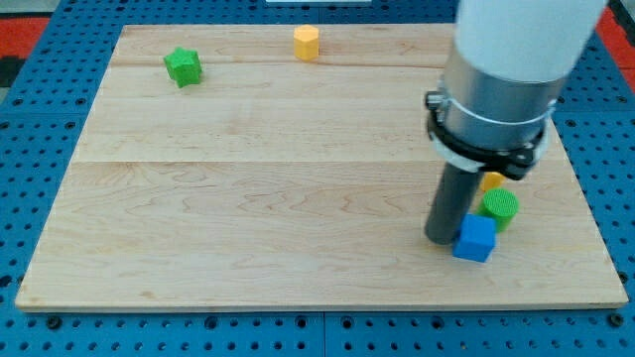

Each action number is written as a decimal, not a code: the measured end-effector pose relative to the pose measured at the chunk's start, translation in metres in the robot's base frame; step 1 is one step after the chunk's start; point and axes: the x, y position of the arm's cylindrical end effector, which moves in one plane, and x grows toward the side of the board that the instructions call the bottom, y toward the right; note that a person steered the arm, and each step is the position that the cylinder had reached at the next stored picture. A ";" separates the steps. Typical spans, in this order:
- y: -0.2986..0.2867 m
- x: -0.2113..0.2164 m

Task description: Move the yellow hexagon towards the top of the red star

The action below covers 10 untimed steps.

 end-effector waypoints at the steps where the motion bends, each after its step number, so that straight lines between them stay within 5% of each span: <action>1: 0.015 0.000; 4: -0.085 -0.057; 7: -0.104 -0.194; 10: -0.183 -0.302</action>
